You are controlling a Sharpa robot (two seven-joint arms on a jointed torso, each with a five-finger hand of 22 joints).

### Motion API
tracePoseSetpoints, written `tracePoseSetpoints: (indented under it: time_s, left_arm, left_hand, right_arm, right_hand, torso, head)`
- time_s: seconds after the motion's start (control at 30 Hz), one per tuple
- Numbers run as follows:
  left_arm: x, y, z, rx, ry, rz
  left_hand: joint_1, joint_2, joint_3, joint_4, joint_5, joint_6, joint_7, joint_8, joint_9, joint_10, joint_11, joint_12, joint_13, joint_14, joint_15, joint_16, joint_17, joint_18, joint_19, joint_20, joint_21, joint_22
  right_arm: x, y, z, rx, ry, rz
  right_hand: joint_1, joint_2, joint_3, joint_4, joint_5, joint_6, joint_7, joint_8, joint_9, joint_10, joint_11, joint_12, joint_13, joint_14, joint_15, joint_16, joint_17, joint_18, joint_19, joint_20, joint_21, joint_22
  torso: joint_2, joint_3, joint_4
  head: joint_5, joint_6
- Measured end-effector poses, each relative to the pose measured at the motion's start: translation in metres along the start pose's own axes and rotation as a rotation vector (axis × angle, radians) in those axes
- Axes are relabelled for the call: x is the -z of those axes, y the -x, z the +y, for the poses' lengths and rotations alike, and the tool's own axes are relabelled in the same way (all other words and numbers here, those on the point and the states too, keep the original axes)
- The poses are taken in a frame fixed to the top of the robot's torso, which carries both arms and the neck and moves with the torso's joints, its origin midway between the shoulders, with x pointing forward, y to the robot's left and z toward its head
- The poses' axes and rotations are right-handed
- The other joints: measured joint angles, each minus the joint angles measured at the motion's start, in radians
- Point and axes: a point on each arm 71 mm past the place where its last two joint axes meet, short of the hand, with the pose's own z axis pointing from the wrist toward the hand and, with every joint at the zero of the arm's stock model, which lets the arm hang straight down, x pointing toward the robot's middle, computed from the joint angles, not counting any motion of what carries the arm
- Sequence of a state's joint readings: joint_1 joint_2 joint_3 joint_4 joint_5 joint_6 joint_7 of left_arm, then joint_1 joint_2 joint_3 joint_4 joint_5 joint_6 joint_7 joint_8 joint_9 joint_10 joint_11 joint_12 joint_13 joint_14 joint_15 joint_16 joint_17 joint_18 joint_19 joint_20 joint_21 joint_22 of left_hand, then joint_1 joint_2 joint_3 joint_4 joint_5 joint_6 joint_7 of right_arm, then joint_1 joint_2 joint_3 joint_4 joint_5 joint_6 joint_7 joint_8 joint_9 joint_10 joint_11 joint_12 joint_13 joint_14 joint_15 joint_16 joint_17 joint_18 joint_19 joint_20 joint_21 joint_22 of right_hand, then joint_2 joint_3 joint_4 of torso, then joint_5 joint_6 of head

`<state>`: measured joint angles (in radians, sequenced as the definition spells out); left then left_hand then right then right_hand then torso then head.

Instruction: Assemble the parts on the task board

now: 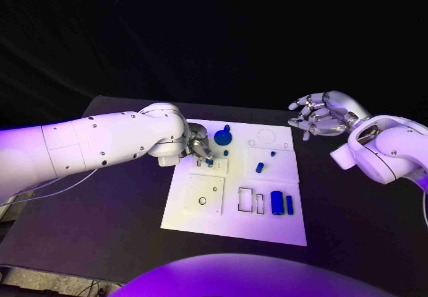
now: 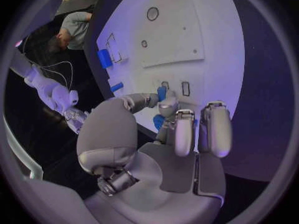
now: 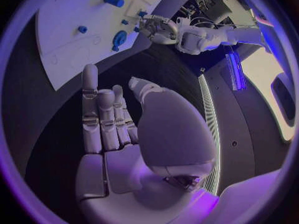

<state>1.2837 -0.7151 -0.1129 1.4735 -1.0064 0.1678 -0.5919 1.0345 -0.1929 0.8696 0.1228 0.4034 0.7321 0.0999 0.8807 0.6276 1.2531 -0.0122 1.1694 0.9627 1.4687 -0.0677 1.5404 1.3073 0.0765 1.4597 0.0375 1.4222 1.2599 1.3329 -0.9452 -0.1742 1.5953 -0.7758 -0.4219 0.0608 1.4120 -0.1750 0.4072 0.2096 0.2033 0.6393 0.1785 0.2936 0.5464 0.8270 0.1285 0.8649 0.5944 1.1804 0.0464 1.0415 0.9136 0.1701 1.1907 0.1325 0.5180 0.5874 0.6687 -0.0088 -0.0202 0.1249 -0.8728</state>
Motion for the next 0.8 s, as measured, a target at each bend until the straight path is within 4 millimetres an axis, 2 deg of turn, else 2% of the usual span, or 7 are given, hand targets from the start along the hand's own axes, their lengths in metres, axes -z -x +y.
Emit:
tracePoseSetpoints:
  time_s: [0.8]
  left_arm:
    - [-0.0021,-0.0032,-0.0011,-0.028,0.012,0.029]
  left_hand:
    - [0.000,0.000,0.000,0.000,0.006,0.000,0.000,-0.002,0.000,0.000,0.000,0.000,0.001,0.000,0.000,0.000,0.000,0.000,0.000,0.000,0.000,0.001]
  right_arm:
    - [0.0001,-0.0007,0.0006,-0.001,0.001,0.002]
  right_hand:
    - [0.000,0.000,0.000,0.000,0.000,0.000,0.000,0.000,-0.001,0.000,0.000,0.000,-0.002,0.000,0.000,0.000,0.000,0.000,0.000,0.000,0.000,-0.001]
  torso:
    - [0.000,0.0011,0.0007]
  head:
    - [-0.003,0.000]
